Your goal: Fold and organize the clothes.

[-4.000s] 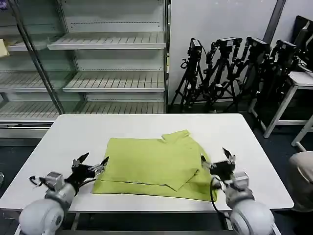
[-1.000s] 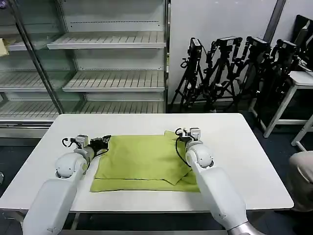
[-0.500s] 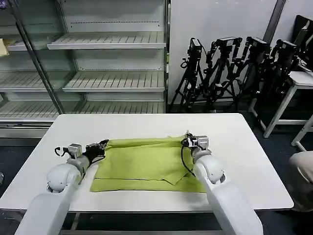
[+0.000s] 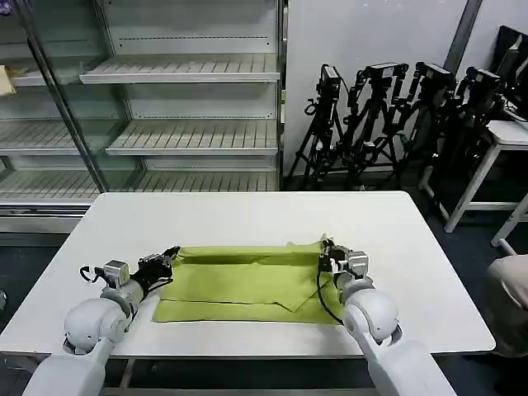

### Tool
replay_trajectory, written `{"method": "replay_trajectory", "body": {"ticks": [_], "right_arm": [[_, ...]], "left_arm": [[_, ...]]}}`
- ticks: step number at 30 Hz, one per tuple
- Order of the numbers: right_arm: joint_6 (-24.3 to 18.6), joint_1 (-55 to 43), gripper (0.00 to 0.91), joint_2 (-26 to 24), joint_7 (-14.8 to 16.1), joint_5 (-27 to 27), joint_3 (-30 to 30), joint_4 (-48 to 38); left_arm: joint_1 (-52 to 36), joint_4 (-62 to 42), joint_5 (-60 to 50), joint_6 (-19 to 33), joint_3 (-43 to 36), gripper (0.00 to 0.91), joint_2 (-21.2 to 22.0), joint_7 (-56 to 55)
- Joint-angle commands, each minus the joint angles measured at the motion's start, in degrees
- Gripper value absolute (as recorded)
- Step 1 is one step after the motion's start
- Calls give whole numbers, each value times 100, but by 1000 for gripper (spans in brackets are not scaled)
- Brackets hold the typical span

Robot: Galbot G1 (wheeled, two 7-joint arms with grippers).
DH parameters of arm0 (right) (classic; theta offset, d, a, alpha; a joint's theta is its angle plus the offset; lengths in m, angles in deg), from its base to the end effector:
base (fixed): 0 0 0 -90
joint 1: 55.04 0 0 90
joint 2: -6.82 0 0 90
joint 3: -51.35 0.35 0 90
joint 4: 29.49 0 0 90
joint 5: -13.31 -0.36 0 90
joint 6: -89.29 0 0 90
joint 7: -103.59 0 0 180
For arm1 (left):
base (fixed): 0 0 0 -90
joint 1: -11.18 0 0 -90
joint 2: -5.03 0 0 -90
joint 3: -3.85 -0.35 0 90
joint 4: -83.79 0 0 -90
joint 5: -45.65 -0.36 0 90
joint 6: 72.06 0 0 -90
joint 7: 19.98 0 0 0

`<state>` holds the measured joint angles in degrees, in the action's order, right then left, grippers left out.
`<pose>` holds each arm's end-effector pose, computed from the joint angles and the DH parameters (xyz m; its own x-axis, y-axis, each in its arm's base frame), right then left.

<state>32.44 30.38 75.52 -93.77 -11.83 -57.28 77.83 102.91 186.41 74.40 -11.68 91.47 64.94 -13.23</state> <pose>0.3459 0.0141 -0.2393 -0.9368 -0.1161 0.3302 -0.1411 0.9886 -0.0529 0.3435 0.1234 -0.2526 -0.8985 0.2381 0.3688 0.2496 0.9682 -0.0169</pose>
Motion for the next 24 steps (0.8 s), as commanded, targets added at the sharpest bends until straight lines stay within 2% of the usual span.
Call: {"method": "replay_trajectory", "body": {"ticks": [1,20,24], "right_arm": [[-6,495,0,-103,23,73,70,396],[-18,400,0,-50,156,254,90,136],[-71,339,0,-5,236,448,119,29]], "left_arm": [[600,608,-76,-18,63,20,37,-37],[768,829,-382,-305,134,10,37,-104],[861,945,-425,-341,95,20,60,-139]]}}
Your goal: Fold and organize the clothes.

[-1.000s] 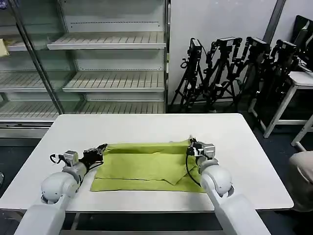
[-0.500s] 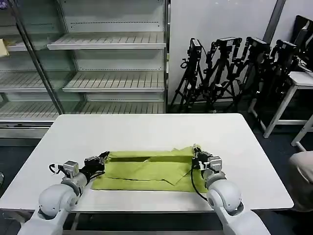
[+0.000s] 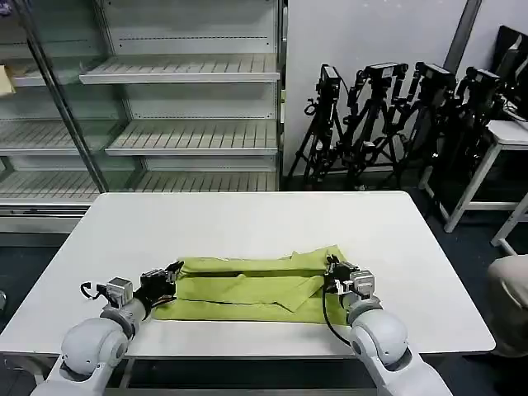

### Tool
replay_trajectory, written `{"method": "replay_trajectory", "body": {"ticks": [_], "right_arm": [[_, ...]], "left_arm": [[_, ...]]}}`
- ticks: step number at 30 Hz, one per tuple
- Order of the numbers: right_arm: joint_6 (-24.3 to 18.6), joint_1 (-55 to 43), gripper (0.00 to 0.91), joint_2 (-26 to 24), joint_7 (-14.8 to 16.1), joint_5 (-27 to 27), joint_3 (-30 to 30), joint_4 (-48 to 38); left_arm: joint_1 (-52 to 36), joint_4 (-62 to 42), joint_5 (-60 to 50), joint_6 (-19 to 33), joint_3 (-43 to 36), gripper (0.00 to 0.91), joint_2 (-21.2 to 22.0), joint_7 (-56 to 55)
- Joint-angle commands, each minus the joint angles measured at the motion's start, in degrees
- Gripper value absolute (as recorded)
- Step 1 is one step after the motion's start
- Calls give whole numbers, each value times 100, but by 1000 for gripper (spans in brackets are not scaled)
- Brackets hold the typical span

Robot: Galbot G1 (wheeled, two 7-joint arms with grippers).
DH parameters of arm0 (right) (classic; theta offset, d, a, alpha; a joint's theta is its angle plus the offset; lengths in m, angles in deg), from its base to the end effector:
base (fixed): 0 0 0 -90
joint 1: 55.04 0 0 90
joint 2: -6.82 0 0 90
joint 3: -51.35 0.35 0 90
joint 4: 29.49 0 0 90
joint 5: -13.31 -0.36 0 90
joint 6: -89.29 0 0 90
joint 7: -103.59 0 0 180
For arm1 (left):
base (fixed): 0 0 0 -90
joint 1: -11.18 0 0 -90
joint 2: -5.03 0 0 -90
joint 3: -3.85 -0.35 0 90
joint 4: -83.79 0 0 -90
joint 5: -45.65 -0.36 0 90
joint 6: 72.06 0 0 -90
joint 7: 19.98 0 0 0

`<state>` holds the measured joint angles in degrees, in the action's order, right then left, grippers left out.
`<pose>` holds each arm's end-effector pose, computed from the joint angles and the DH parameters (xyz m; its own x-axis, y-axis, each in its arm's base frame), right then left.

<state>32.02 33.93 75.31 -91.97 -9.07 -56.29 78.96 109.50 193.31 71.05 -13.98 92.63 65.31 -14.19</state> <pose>0.3300 0.0097 -0.2517 -0.9301 -0.1157 0.3485 -0.1515 0.9854 -0.0771 0.3063 0.1076 -0.2500 -0.8836 0.2305 0.4076 0.2651 0.9638 0.0296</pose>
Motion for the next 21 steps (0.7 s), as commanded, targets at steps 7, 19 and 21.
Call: {"method": "replay_trajectory", "body": {"ticks": [7,19,21], "right_arm": [[-39,58,0,8,96,202,89,-74],[-35,230,0,4,148,208,70,-3],[-38,252,746,10,165,221,65,-2]], "left_arm": [[215,249,-118,-110,-1,10,17,-62],[270,314,-152,-114,-6,10,-13,-99],[309,347,-162,-115,-16,30,-20,-104]]}}
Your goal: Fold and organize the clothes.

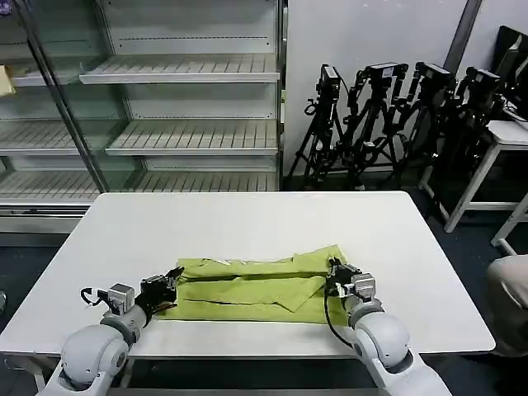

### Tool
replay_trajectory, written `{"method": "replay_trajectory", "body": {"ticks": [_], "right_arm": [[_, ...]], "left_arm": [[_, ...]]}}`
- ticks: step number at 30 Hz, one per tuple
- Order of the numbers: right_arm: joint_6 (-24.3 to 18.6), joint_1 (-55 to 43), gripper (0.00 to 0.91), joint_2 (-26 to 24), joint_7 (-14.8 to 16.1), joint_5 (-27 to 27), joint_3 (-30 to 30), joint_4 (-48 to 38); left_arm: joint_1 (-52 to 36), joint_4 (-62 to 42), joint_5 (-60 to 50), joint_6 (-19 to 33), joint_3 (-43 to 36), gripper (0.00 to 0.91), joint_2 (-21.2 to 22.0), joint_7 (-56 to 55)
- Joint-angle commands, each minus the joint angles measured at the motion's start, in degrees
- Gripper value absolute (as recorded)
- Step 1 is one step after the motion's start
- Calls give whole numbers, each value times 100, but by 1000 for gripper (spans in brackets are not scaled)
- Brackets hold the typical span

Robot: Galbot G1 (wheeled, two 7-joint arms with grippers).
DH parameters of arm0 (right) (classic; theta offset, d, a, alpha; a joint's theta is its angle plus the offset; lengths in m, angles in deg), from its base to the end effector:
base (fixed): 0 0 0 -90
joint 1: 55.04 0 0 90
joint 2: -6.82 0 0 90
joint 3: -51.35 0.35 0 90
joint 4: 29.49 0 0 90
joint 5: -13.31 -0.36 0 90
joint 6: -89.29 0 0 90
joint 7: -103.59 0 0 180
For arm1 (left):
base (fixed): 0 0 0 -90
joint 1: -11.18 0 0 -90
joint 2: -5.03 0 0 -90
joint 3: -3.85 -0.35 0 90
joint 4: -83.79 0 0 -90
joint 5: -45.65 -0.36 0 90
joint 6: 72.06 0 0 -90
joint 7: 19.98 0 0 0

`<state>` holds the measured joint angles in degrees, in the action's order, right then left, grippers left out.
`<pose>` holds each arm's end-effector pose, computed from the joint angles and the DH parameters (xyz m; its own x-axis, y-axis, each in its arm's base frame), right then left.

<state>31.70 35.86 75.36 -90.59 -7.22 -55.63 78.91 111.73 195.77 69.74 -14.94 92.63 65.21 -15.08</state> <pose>0.3226 0.0064 -0.2616 -0.9238 -0.1140 0.3655 -0.1579 0.9831 -0.0926 0.2933 0.1009 -0.2482 -0.8783 0.2208 0.4241 0.2679 0.9619 0.0542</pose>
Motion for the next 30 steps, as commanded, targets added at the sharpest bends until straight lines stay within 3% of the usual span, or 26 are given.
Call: {"method": "replay_trajectory", "body": {"ticks": [1,2,15,21,30], "right_arm": [[18,69,907,6,44,75,1,2],[43,73,907,9,30,86,2,0],[10,441,907,-82,38,78,460,559],[10,785,907,-164,90,83,683,1066],[21,966,907,-210,69,127,845,1216]], "left_arm": [[111,117,-57,-18,-24,746,-11,-16],[137,122,-99,-19,-32,907,-10,-29],[316,674,737,-16,351,907,60,-880],[571,668,1469,-18,119,907,338,-1724],[518,447,1725,-17,-140,907,688,-2494]]}}
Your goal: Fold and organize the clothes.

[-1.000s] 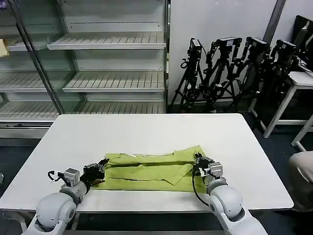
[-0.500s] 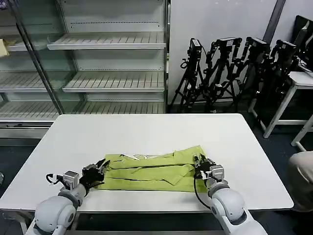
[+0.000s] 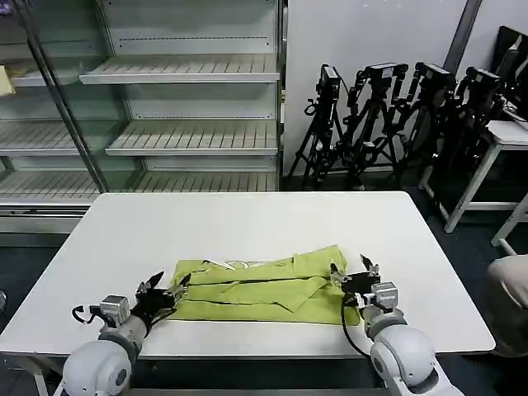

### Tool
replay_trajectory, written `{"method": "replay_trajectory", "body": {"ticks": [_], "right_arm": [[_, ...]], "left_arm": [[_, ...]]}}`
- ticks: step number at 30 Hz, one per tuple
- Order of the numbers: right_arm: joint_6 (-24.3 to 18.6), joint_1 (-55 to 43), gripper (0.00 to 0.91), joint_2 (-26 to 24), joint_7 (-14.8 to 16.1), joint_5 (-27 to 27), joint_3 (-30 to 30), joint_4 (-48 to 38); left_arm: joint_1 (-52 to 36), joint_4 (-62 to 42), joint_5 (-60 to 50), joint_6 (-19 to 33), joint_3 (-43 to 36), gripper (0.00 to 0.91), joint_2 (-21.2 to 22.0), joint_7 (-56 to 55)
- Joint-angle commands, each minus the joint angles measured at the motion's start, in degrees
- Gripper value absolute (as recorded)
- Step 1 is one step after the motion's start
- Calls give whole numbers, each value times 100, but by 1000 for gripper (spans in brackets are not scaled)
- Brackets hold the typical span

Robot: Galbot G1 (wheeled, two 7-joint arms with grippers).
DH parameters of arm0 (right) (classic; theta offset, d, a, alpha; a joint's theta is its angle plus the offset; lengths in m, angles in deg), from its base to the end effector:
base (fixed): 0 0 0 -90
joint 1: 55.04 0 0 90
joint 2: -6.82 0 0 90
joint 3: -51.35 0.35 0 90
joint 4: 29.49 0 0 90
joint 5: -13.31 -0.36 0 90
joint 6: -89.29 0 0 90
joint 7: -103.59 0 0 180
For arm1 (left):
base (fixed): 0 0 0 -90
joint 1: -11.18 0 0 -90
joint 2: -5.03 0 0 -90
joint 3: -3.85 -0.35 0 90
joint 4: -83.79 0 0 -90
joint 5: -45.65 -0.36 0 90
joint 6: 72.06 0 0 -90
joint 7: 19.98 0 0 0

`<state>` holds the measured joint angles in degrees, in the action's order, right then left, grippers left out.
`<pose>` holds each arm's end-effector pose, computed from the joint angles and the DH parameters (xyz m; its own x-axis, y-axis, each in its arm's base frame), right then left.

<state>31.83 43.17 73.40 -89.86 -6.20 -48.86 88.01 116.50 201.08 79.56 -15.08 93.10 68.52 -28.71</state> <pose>0.2838 -0.0211 -0.2340 -0.9487 -0.0702 0.3082 -0.1102 0.9873 -0.1144 0.2643 0.0788 -0.2459 -0.8992 0.1263 0.4189 0.1021 0.9916 -0.0799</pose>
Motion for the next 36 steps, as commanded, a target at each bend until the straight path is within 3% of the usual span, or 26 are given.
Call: {"method": "replay_trajectory", "body": {"ticks": [1,4,5,6,7,9,32,36], "right_arm": [[2,260,907,-18,-3,26,173,305],[-26,318,907,-8,0,44,177,295],[-28,326,907,-7,2,46,172,298],[-29,329,907,-8,3,48,168,299],[-30,327,907,-12,6,49,164,300],[-32,317,907,-11,8,52,165,289],[55,578,907,-38,43,-111,323,503],[59,485,907,-15,32,-113,257,514]], "left_arm": [[35,-92,743,-3,-203,907,386,-1145],[31,-151,728,-3,-235,907,477,-1198],[24,-184,727,-3,-235,796,490,-1194],[11,-204,713,-3,-239,615,503,-1211],[-9,-258,702,-4,-250,202,519,-1257],[-53,-313,706,-4,-275,20,577,-1315],[-188,-278,374,2,-467,20,666,-1177],[-238,-231,-673,28,-220,10,373,-703]]}}
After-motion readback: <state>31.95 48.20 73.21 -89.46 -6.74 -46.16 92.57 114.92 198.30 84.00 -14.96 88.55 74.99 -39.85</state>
